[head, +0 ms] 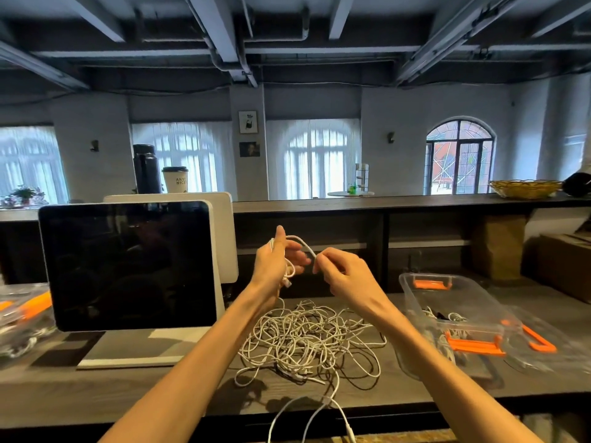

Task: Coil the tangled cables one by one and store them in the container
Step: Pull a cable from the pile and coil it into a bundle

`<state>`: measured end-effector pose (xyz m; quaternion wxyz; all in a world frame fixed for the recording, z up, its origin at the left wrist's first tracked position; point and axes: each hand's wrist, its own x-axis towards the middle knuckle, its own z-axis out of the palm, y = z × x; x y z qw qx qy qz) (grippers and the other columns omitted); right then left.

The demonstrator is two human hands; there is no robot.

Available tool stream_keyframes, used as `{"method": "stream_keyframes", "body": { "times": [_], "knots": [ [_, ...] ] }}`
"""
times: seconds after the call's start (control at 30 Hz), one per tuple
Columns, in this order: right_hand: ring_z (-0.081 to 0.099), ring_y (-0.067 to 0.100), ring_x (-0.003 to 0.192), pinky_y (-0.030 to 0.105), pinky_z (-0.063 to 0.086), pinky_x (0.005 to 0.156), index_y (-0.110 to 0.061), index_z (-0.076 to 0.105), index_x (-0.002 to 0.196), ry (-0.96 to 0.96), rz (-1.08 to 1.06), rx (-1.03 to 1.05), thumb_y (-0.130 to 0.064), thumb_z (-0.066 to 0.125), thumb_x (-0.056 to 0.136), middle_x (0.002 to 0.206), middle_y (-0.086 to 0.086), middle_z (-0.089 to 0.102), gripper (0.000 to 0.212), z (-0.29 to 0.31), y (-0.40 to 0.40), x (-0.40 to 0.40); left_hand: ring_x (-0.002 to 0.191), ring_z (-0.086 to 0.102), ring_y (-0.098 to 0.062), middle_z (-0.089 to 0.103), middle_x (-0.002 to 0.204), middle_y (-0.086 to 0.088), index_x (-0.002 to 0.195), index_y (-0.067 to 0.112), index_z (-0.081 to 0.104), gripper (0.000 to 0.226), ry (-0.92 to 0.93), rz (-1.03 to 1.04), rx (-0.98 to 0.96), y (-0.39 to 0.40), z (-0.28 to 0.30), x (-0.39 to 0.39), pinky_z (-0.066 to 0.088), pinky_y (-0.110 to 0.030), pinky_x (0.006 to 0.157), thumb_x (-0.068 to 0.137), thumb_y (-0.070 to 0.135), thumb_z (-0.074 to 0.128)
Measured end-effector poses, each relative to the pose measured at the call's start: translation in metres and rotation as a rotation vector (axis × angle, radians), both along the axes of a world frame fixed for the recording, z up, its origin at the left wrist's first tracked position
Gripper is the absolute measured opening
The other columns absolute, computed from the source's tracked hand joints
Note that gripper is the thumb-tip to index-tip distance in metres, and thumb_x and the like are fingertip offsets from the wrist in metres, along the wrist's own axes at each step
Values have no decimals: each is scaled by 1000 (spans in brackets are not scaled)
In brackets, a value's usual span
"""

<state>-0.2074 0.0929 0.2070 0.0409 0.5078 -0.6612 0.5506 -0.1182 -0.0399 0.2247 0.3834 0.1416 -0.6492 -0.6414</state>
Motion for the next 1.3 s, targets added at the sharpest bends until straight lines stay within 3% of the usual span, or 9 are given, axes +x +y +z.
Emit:
{"method": "stream_keyframes", "body": {
  "times": [0.07,0.17,0.33,0.5,0.6,0.73,0.93,1.1,1.3],
  "knots": [
    [51,1,56,17,39,54,-18,70,82,80,-20,53,-24,53,106,66,-8,61,30,-4,-7,7,92,76,-30,77,96,-16,112,3,59,51,59,-124,128,4,3,0,62,-36,75,107,47,34],
    [53,3,52,18,39,53,-13,72,83,114,-49,118,-21,52,105,66,-4,64,31,-13,-15,11,85,76,-31,77,91,-16,112,5,54,46,117,-259,296,9,7,-4,62,-43,79,106,47,38],
    [52,3,53,21,42,53,-16,74,89,-4,77,130,-29,53,106,58,-10,61,30,-17,-13,14,36,35,-7,38,48,2,80,12,49,45,214,-245,420,0,9,-7,38,-17,39,105,47,40],
    [69,4,70,27,55,74,-19,73,92,-18,136,382,-46,55,103,76,-3,71,34,-34,4,-6,37,30,-5,37,51,3,70,15,44,48,253,-128,306,-24,20,-2,21,-16,36,107,45,39],
    [62,8,68,31,52,67,-20,71,94,8,149,215,-36,53,105,81,3,67,26,-32,9,-17,39,32,-6,42,56,1,73,15,46,46,42,3,17,-31,14,0,22,-17,38,107,45,40],
    [53,-1,69,15,40,64,-20,71,96,154,146,100,-33,55,106,76,-8,63,23,-11,-1,-15,41,38,-4,53,54,4,79,11,55,54,-263,6,-308,-23,2,-8,29,-18,42,104,54,36],
    [67,2,89,14,50,78,-23,73,106,162,114,61,-32,58,104,91,-12,72,17,5,-19,-27,47,41,-8,49,53,-1,71,16,61,74,-320,-284,-204,-15,-5,-15,34,-19,47,93,77,24],
    [71,11,82,26,59,71,-16,70,105,98,35,-55,-30,67,99,89,-3,72,16,6,-32,-37,49,47,-12,41,50,-3,71,7,52,79,-301,-399,-165,-18,-7,-22,52,-36,80,85,81,28],
    [71,19,72,26,60,66,-12,65,104,-40,62,-26,-36,70,96,85,9,73,25,-3,-37,-48,33,29,-7,32,44,3,61,13,48,52,-201,-647,44,-23,-17,-21,28,-17,36,97,50,53]
  ]
}}
